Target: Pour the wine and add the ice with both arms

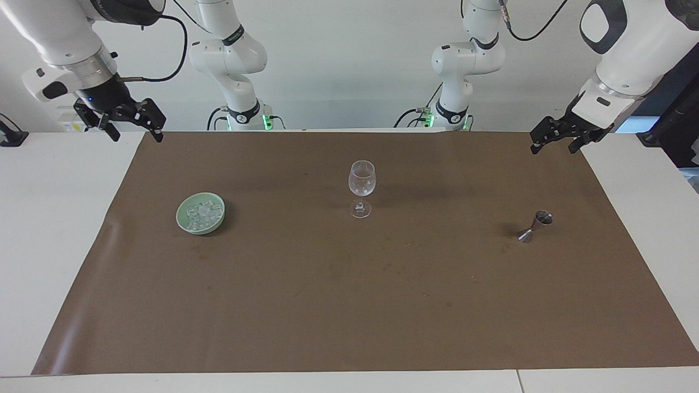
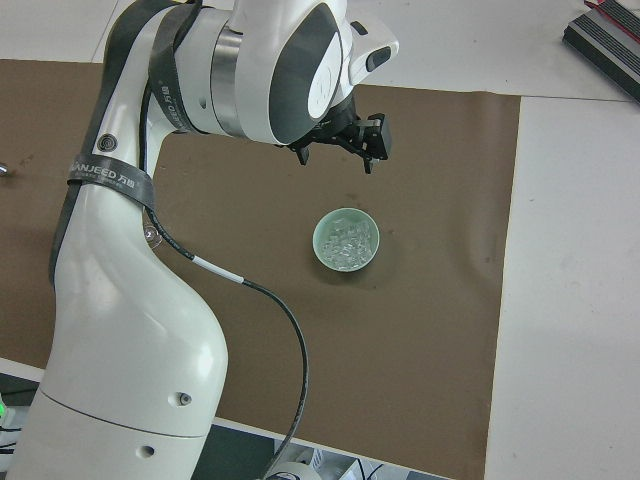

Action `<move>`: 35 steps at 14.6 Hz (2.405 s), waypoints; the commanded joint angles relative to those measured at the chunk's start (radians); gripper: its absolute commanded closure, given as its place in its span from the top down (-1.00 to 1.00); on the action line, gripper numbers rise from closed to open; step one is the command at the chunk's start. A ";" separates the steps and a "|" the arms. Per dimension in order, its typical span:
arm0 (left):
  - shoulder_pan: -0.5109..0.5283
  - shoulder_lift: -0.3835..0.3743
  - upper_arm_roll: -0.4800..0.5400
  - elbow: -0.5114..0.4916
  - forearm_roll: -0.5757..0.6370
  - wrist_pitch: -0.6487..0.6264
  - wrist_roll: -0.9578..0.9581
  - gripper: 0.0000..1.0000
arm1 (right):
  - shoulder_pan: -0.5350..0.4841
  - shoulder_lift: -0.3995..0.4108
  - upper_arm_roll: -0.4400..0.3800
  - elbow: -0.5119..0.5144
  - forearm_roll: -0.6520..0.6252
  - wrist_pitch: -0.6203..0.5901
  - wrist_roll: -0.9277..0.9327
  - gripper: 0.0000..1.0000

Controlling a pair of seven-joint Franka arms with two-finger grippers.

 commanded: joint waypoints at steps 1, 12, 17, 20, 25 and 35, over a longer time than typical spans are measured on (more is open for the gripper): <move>0.002 -0.025 0.002 -0.028 -0.006 0.013 -0.011 1.00 | -0.002 -0.010 0.013 -0.006 -0.001 -0.005 -0.034 1.00; 0.002 -0.025 0.002 -0.028 -0.004 0.013 -0.011 1.00 | -0.010 -0.018 0.013 -0.023 0.000 -0.008 -0.026 1.00; 0.003 -0.018 0.002 -0.022 -0.012 0.019 -0.046 1.00 | -0.010 -0.016 0.013 -0.023 0.000 -0.010 -0.026 1.00; 0.054 -0.005 0.014 -0.013 -0.125 -0.011 -0.165 1.00 | -0.010 -0.016 0.013 -0.024 0.000 -0.009 -0.026 1.00; 0.152 0.127 0.018 0.059 -0.298 -0.014 -0.603 1.00 | -0.010 -0.016 0.013 -0.024 0.000 -0.010 -0.026 1.00; 0.178 0.454 0.165 0.229 -0.470 0.076 -1.040 1.00 | -0.010 -0.016 0.013 -0.023 0.000 -0.008 -0.026 1.00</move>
